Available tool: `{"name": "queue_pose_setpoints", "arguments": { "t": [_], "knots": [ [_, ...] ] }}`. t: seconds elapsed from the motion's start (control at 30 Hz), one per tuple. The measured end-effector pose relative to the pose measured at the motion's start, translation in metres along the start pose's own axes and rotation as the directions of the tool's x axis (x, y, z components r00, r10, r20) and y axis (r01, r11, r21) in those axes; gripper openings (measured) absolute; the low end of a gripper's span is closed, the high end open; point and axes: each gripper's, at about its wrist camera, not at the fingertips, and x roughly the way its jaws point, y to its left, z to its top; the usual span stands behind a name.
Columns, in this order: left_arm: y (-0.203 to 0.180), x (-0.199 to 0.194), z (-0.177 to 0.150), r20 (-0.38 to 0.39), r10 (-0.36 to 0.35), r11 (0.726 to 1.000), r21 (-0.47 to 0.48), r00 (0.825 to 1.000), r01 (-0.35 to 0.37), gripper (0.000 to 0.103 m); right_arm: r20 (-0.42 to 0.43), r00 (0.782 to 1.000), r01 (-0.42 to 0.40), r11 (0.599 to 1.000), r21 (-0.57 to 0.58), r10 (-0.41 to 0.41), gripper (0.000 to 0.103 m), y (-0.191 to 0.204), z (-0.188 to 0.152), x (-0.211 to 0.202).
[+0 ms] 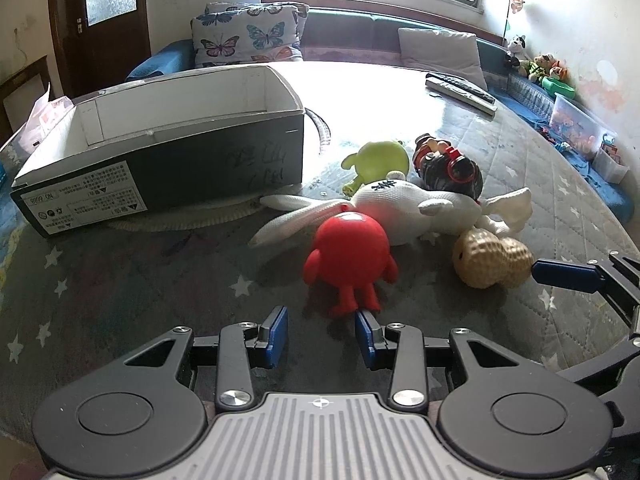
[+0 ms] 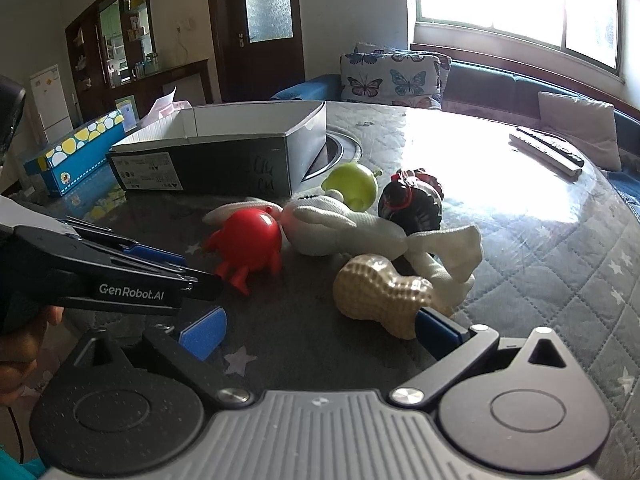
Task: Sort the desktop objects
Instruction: 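Lower the left gripper around the tan peanut plush and close it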
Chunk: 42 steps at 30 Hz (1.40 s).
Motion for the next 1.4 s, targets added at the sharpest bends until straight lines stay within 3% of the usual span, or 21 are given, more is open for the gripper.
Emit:
{"name": "queue_pose_setpoints", "arguments": {
  "t": [0.53, 1.03, 1.4],
  "knots": [
    [0.004, -0.005, 0.017, 0.012, -0.029, 1.0, -0.002, 1.0, 0.029, 0.039, 0.012, 1.0, -0.021, 1.0, 0.006, 0.021, 0.096, -0.003, 0.01, -0.004],
    [-0.036, -0.001, 0.029, -0.002, -0.189, 0.98, 0.061, 0.982, 0.189, 0.039, -0.017, 0.999, 0.034, 0.997, 0.067, -0.033, 0.09, -0.033, 0.0, 0.002],
    [-0.05, 0.015, 0.035, -0.04, -0.241, 0.966, 0.088, 0.97, 0.243, 0.039, -0.028, 0.999, 0.026, 0.996, 0.081, -0.023, 0.089, -0.039, -0.001, 0.009]
  ]
}}
